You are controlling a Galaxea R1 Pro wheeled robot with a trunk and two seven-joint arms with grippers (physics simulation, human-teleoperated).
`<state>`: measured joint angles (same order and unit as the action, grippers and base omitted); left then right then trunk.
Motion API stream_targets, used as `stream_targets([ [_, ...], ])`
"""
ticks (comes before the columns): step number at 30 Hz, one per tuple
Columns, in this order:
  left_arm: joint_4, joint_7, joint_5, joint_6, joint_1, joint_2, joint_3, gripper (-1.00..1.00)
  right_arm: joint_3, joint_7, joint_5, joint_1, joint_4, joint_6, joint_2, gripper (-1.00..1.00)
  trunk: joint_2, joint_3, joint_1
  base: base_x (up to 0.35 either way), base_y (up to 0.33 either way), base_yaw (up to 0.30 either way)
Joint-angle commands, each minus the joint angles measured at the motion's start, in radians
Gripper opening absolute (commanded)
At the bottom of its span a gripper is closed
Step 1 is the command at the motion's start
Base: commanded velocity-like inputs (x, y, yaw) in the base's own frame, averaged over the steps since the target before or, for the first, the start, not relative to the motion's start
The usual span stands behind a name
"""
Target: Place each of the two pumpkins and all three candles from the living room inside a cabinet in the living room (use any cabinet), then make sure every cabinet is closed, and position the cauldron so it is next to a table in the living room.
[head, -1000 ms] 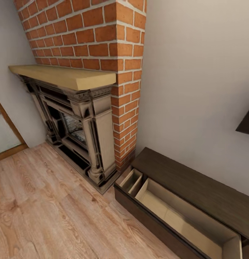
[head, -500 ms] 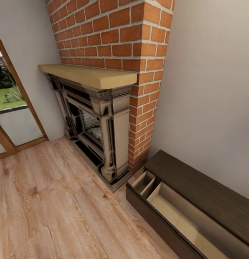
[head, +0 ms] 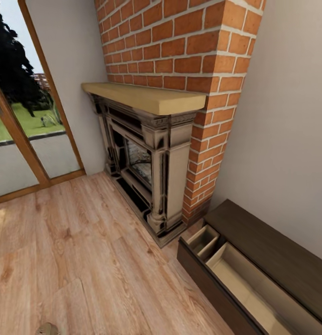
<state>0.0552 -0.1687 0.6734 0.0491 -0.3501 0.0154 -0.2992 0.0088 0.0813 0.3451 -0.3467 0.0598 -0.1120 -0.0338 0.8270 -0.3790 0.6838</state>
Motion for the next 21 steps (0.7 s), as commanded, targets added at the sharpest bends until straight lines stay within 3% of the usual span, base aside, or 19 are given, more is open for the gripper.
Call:
stream_targets([
  [1, 0.000, 0.000, 0.000, 0.000, 0.000, 0.000, 0.000, 1.00, 0.000, 0.000, 0.000, 0.000, 0.000, 0.000, 0.000, 1.00, 0.000, 0.000, 0.000, 0.000, 0.000, 0.290],
  [21, 0.000, 0.000, 0.000, 0.000, 0.000, 0.000, 0.000, 1.00, 0.000, 0.000, 0.001, 0.000, 0.000, 0.000, 0.000, 1.00, 0.000, 0.000, 0.000, 0.000, 0.000, 0.290],
])
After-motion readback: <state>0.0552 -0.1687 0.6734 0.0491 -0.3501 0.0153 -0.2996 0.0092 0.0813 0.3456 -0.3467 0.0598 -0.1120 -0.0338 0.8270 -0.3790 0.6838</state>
